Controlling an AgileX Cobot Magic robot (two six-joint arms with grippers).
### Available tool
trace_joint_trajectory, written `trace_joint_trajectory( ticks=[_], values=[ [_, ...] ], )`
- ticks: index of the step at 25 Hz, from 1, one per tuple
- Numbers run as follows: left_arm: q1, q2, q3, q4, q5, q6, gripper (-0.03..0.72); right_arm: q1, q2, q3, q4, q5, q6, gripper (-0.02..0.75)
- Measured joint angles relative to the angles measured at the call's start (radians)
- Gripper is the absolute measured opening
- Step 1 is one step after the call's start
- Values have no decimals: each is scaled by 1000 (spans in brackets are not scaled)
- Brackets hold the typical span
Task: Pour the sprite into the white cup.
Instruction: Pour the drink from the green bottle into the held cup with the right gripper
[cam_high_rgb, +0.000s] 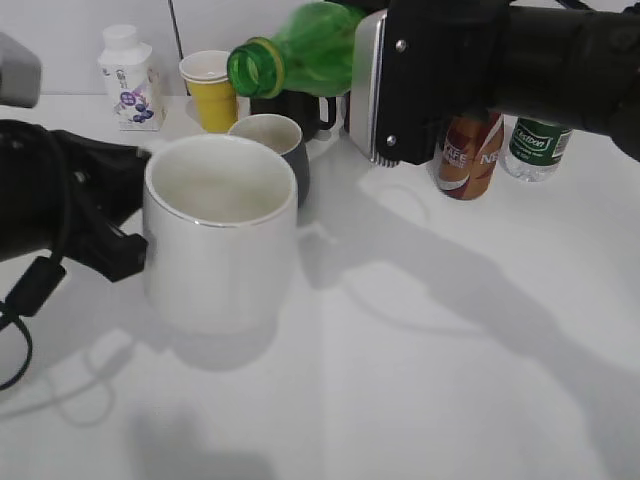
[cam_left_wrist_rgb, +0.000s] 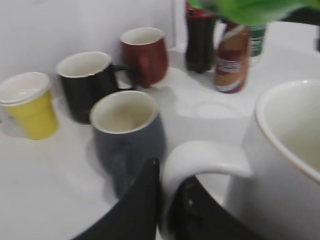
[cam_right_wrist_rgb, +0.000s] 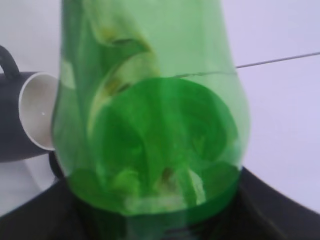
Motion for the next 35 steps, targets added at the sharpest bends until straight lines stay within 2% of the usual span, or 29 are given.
trace_joint_trajectory(
  ticks=[3,9,21,35],
  values=[
    [-26,11,-21,-26,53,-1,46,0,0,0,0,-1,-52,417],
    [-29,30,-89,-34,111,-1,46,0,0,0,0,-3,-166,417],
    [-29,30,-95,-34,158,-3,46,0,0,0,37,-69,-383,417],
    [-29,30,-95,-33,163,-3,46,0,0,0,72,-79,-374,417]
  ],
)
